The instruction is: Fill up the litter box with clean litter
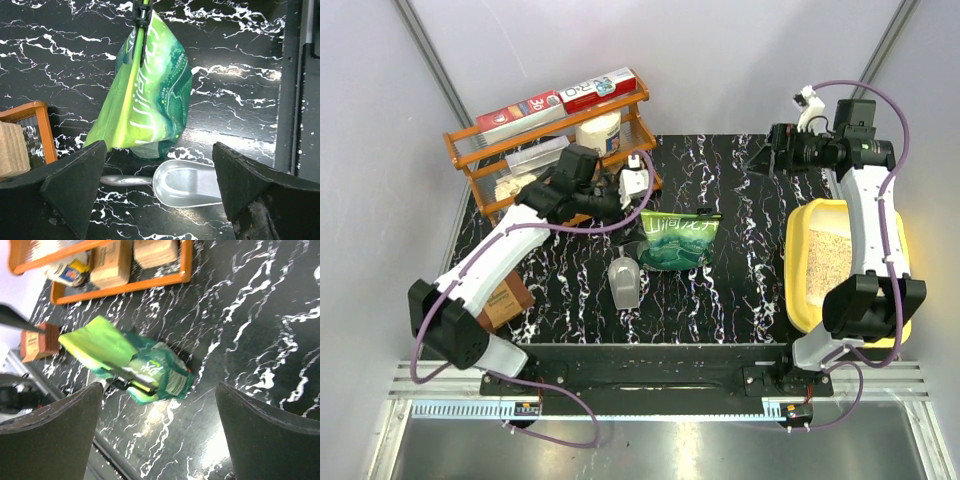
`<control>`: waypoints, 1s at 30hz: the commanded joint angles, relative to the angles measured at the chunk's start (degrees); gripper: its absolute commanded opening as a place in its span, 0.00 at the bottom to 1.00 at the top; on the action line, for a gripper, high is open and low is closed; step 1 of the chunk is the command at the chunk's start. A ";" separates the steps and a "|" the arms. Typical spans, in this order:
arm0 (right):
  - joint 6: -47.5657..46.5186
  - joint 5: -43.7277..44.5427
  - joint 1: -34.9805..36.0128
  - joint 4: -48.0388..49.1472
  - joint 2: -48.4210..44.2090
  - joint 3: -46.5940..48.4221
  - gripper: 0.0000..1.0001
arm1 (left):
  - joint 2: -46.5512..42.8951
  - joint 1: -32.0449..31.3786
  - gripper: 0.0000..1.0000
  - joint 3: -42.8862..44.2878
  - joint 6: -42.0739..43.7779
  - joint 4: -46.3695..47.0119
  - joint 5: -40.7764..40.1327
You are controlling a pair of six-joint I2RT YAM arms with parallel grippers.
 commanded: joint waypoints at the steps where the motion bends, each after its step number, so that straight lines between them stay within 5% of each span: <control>1: -5.09 -10.67 0.24 -0.15 -6.00 -2.54 1.00 | 5.27 -1.51 0.91 4.01 3.76 3.94 -1.40; 7: -11.24 -12.80 0.24 -0.75 -10.84 -7.82 1.00 | 14.23 -4.41 0.80 9.19 4.90 5.62 -2.98; 13: -18.54 -6.74 0.42 -9.28 -8.30 -5.89 0.90 | 20.04 -5.20 0.38 13.15 4.47 3.87 -4.65; 18: -19.16 11.44 0.42 -9.29 -8.03 -9.30 0.77 | 19.43 -5.12 0.02 12.37 4.11 2.72 -5.70; 24: -16.45 26.83 -0.37 -8.85 -8.82 -14.93 0.58 | 17.50 -5.03 0.00 10.61 5.43 2.72 -8.51; 30: -14.77 29.66 -2.40 -11.21 -7.16 -19.94 0.62 | 15.83 -4.24 0.00 10.87 4.20 4.03 -8.87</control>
